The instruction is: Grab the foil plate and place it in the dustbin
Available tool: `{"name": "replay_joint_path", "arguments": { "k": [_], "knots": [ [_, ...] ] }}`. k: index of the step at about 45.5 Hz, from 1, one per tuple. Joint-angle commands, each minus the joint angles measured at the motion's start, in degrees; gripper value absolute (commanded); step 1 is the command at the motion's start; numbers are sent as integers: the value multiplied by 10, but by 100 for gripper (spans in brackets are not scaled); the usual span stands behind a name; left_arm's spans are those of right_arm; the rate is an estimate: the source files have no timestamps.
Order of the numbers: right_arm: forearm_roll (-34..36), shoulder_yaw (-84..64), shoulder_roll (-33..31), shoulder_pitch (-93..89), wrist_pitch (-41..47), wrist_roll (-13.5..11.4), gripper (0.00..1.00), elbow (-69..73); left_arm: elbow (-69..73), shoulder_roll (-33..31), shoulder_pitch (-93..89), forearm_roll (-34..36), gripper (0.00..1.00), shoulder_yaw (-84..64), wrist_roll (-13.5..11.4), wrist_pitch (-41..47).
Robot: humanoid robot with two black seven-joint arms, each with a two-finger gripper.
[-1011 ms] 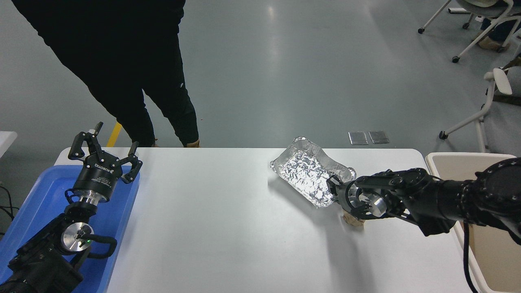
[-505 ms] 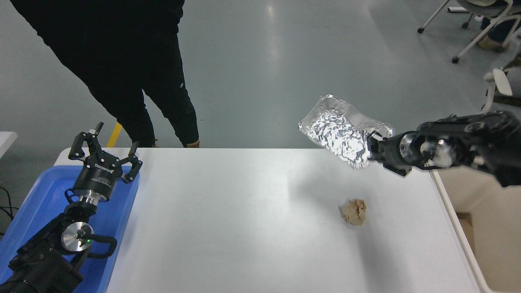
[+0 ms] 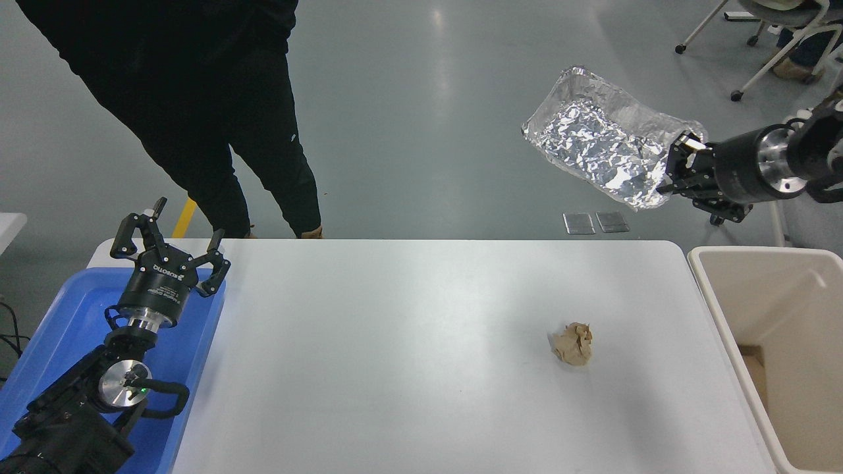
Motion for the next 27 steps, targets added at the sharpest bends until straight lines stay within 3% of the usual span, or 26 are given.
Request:
{"name": "replay_joint_path", "arguments": {
  "k": [1,14,27],
  "knots": [
    [-8,-7,-14,18,13,0,0,5,0,0,0,0,98,0,0,0],
    [-9,-4,-15,-38,-24,0,0,-40,0,1,0,0,98,0,0,-1],
    [1,21,-7,-219,-82,1,0,-273,0,0,0,0,98,0,0,-1]
  ]
}}
